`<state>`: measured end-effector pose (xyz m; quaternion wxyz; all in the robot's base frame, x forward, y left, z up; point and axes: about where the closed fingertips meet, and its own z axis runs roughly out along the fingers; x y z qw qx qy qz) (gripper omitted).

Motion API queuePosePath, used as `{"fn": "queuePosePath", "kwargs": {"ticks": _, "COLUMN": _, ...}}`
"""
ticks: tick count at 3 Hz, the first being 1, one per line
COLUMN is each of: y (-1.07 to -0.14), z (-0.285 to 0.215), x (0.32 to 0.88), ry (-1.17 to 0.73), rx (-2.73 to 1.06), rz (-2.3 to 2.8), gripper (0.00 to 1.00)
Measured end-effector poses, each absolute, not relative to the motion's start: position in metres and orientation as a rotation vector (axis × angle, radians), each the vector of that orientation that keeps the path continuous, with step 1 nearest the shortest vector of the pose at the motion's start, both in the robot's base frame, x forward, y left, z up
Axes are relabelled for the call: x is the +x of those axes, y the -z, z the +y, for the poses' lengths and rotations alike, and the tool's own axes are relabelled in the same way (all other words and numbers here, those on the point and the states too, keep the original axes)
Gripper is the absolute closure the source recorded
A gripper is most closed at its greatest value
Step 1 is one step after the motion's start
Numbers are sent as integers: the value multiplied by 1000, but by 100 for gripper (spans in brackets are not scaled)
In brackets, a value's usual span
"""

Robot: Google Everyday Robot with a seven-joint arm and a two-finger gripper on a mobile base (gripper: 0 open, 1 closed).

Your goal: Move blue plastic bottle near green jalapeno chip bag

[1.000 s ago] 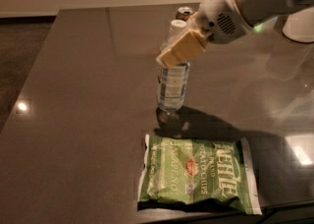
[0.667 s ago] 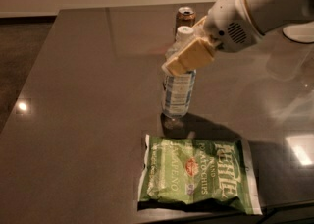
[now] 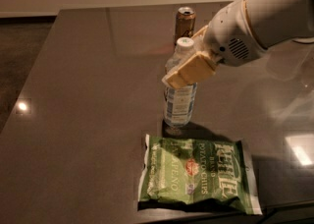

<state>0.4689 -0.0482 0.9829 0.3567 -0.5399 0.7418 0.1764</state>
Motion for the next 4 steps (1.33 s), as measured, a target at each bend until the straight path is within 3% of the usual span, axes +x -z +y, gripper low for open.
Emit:
{"fn": "queuePosePath", "kwargs": {"ticks": 2, "y": -973, "z": -40, "x": 468, "ry": -420, "rx": -1406, "rz": 1922, "gripper": 12}}
{"fn": "queuePosePath", "kwargs": {"ticks": 3, "y": -966, "z": -38, "x": 469, "ry": -421, "rx": -1407, "rz": 1932, "gripper": 0}}
{"fn": "queuePosePath", "kwargs": {"ticks": 4, "y": -966, "z": -38, "x": 469, "ry": -421, "rx": -1407, "rz": 1932, "gripper": 0}}
